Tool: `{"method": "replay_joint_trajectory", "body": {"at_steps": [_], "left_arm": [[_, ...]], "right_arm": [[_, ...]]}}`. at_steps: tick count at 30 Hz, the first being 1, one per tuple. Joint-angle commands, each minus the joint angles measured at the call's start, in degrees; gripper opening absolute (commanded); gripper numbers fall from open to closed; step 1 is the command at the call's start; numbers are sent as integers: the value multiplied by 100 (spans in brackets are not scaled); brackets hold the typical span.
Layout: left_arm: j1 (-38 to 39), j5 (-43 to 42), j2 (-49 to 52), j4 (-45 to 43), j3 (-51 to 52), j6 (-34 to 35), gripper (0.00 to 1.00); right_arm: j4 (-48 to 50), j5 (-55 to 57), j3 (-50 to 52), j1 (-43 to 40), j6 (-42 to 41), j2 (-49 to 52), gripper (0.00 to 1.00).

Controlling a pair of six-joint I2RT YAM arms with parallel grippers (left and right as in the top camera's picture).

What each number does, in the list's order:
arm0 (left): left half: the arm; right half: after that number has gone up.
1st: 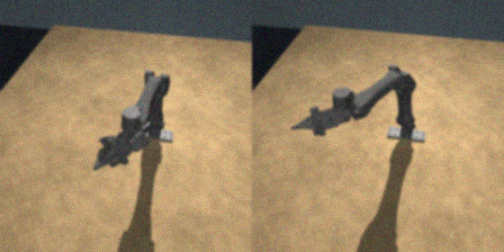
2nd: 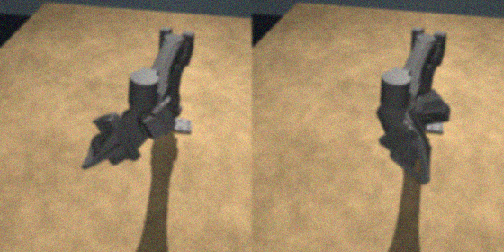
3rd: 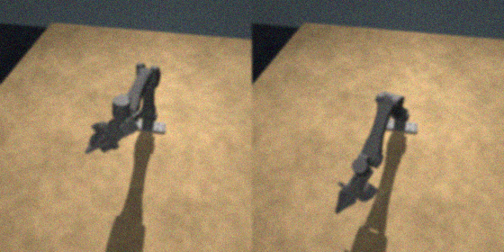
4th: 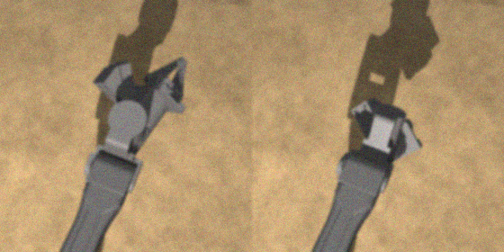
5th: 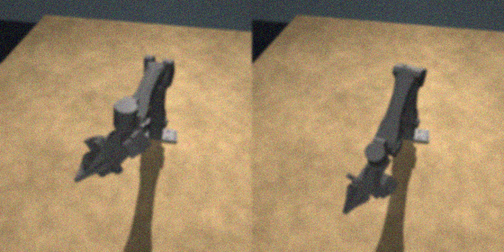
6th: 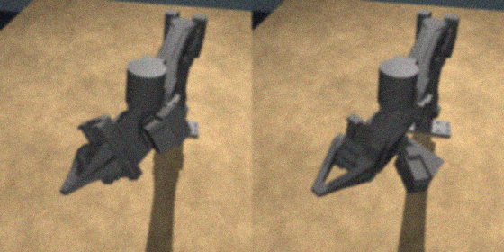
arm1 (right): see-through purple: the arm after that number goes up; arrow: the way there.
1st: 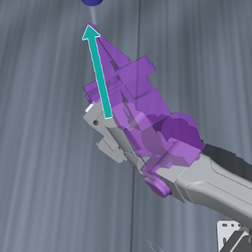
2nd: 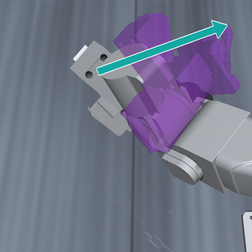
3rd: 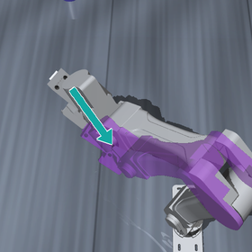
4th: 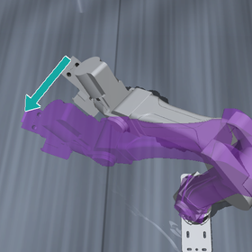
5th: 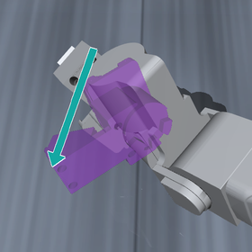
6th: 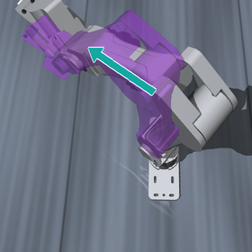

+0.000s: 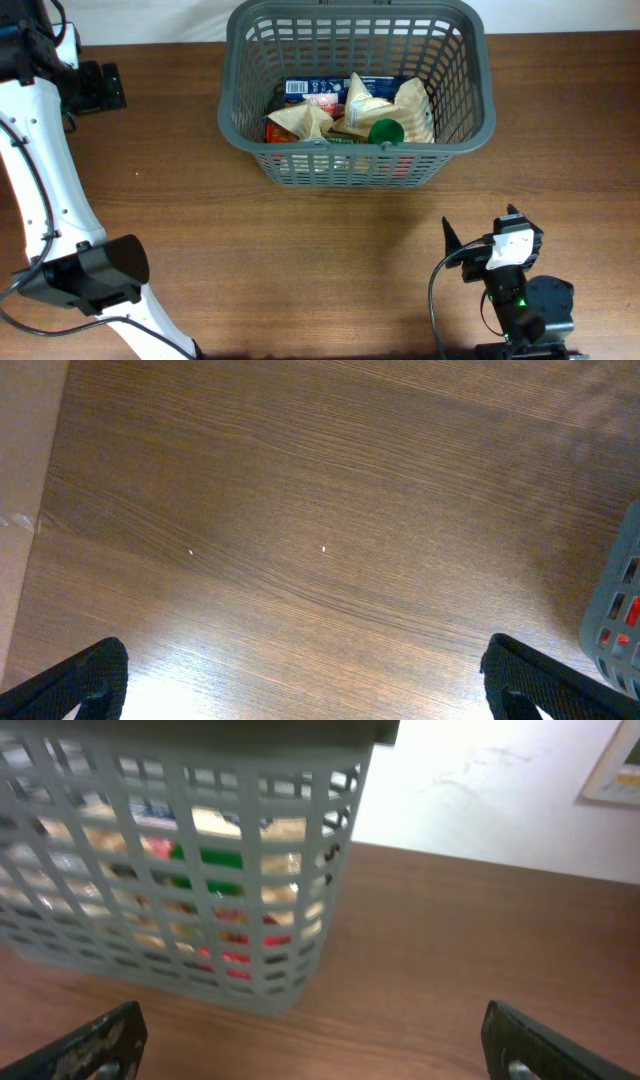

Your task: Pack container

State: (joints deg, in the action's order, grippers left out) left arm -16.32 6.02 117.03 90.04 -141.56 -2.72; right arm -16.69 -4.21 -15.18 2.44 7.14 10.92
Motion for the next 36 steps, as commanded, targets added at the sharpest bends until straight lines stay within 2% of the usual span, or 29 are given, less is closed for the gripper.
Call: {"method": "replay_joint_trajectory", "body": {"at_steps": [1,6,33,36], "left_arm": [[-9,-17,39,7,31,57,99],[-9,-17,39,9,31,57,99],[-2,-17,50,4,251,57,99],[260,-17,-249,7,409,57,99]], "right_arm": [[-31,-7,302,-151,485,-291,99],[-26,17,879,-286,485,-1073,99],[-26,17,999,-431,485,-1073,99],[-26,15,999,-428,485,-1073,99]]}}
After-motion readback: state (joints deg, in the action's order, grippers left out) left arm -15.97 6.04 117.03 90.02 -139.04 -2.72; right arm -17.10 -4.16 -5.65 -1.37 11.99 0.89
